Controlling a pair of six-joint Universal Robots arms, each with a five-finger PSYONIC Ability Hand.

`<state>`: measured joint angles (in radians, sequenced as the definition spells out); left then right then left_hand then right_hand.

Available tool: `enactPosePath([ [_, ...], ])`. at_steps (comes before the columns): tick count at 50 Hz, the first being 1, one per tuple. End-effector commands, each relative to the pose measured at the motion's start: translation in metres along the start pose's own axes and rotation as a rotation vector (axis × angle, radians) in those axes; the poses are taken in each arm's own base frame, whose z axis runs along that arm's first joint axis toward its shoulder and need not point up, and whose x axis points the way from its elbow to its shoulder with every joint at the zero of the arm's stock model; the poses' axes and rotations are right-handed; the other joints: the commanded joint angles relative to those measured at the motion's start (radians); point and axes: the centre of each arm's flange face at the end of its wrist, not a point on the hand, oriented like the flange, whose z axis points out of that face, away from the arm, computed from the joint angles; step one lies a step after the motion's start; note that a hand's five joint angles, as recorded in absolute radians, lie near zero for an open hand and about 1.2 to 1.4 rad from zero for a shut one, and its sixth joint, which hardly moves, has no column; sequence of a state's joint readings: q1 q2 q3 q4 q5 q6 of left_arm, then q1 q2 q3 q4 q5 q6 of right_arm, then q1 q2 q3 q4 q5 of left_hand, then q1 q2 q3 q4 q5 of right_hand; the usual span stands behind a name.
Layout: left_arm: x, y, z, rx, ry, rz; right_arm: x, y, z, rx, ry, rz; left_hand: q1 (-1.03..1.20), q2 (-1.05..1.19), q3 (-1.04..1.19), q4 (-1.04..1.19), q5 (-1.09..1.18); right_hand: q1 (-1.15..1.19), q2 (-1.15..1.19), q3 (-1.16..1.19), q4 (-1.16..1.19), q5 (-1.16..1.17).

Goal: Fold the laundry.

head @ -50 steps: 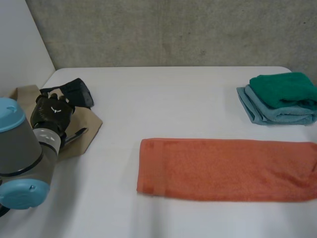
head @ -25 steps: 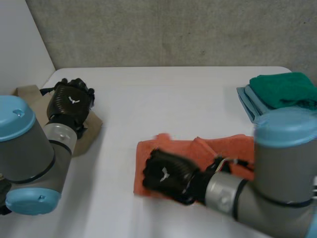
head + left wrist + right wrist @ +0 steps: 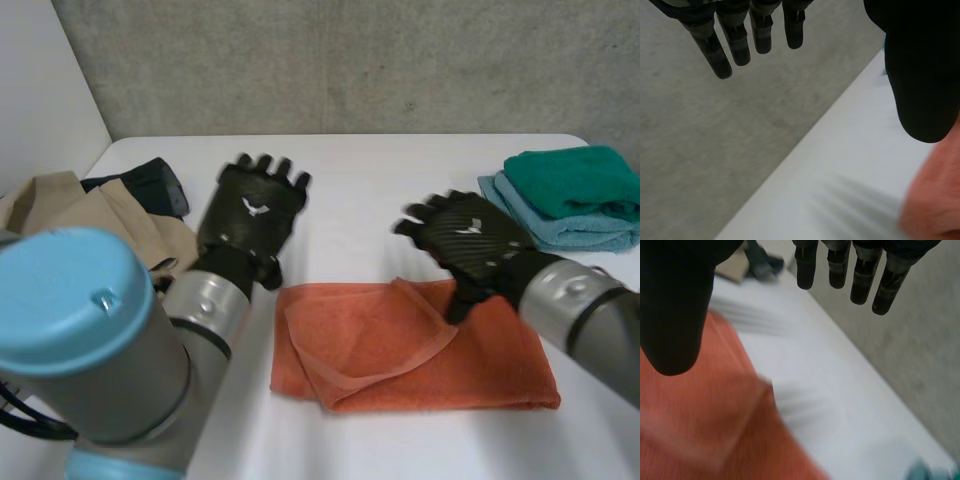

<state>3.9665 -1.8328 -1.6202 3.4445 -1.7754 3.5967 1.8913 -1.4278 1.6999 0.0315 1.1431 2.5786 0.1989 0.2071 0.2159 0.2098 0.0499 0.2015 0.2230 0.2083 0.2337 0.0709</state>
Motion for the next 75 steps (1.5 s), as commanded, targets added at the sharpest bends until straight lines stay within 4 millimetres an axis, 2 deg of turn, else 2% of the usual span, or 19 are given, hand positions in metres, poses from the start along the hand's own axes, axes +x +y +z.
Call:
enactPosePath([
  [1,0.042,-0.005,-0.030,-0.013,0.184,-0.072,0.026,0.043,-0.014,-0.186,0.055,0.036,-0.009,-0.017,-0.026,-0.020,-0.034,-0.027,-0.048,-0.034,-0.059,-0.071],
  [6,0.069,0.003,-0.041,-0.044,0.311,-0.111,0.032,0.067,-0.022,-0.260,0.075,0.037,-0.003,-0.011,-0.020,-0.014,-0.028,-0.027,-0.048,-0.034,-0.059,-0.071],
  [9,0.083,0.004,-0.046,-0.041,0.360,-0.111,0.029,0.073,-0.025,-0.275,0.058,0.044,0.000,-0.008,-0.017,-0.011,-0.026,-0.027,-0.048,-0.034,-0.059,-0.071],
  [15,0.101,0.020,-0.037,-0.078,0.389,-0.094,0.015,0.083,-0.029,-0.278,0.000,0.065,0.009,0.001,-0.008,-0.002,-0.017,-0.027,-0.048,-0.034,-0.059,-0.071],
  [22,0.117,0.041,-0.024,-0.126,0.403,-0.074,0.013,0.091,-0.029,-0.264,0.012,0.062,0.012,0.003,-0.005,0.001,-0.014,0.021,0.000,0.015,-0.011,-0.023],
  [28,0.124,0.050,-0.017,-0.146,0.408,-0.046,0.014,0.093,-0.029,-0.261,0.022,0.058,0.017,0.009,0.001,0.007,-0.008,0.103,0.082,0.097,0.071,0.059],
  [32,0.120,0.053,-0.006,-0.161,0.337,-0.028,0.018,0.095,-0.029,-0.264,0.033,0.060,0.026,0.018,0.009,0.015,0.001,0.156,0.135,0.149,0.124,0.112],
  [35,0.101,0.060,0.007,-0.212,0.174,-0.016,0.018,0.095,-0.029,-0.264,0.036,0.061,0.038,0.030,0.021,0.027,0.013,0.180,0.158,0.173,0.148,0.136],
  [37,0.075,0.069,0.017,-0.275,0.010,-0.004,0.018,0.096,-0.029,-0.258,0.034,0.057,0.038,0.030,0.021,0.027,0.013,0.192,0.170,0.185,0.160,0.148],
  [41,0.055,0.082,0.016,-0.352,-0.105,0.018,0.016,0.097,-0.028,-0.250,0.019,0.046,0.035,0.027,0.018,0.024,0.010,0.209,0.188,0.203,0.177,0.165],
  [51,0.065,0.073,0.001,-0.338,-0.008,0.010,0.008,0.103,-0.027,-0.269,-0.017,0.052,0.026,0.018,0.009,0.015,0.001,0.297,0.276,0.290,0.265,0.253],
  [60,0.063,0.069,0.005,-0.323,-0.014,0.002,0.006,0.105,-0.029,-0.279,-0.020,0.062,0.023,0.015,0.006,0.013,-0.002,0.356,0.335,0.349,0.324,0.312],
  [68,0.072,0.061,0.008,-0.270,0.061,-0.016,0.005,0.104,-0.032,-0.276,-0.018,0.063,0.020,0.012,0.003,0.010,-0.005,0.353,0.332,0.346,0.321,0.309],
  [75,0.071,0.066,0.012,-0.282,0.053,-0.014,0.005,0.098,-0.038,-0.269,0.002,0.052,0.020,0.012,0.003,0.010,-0.005,0.330,0.308,0.323,0.298,0.286],
])
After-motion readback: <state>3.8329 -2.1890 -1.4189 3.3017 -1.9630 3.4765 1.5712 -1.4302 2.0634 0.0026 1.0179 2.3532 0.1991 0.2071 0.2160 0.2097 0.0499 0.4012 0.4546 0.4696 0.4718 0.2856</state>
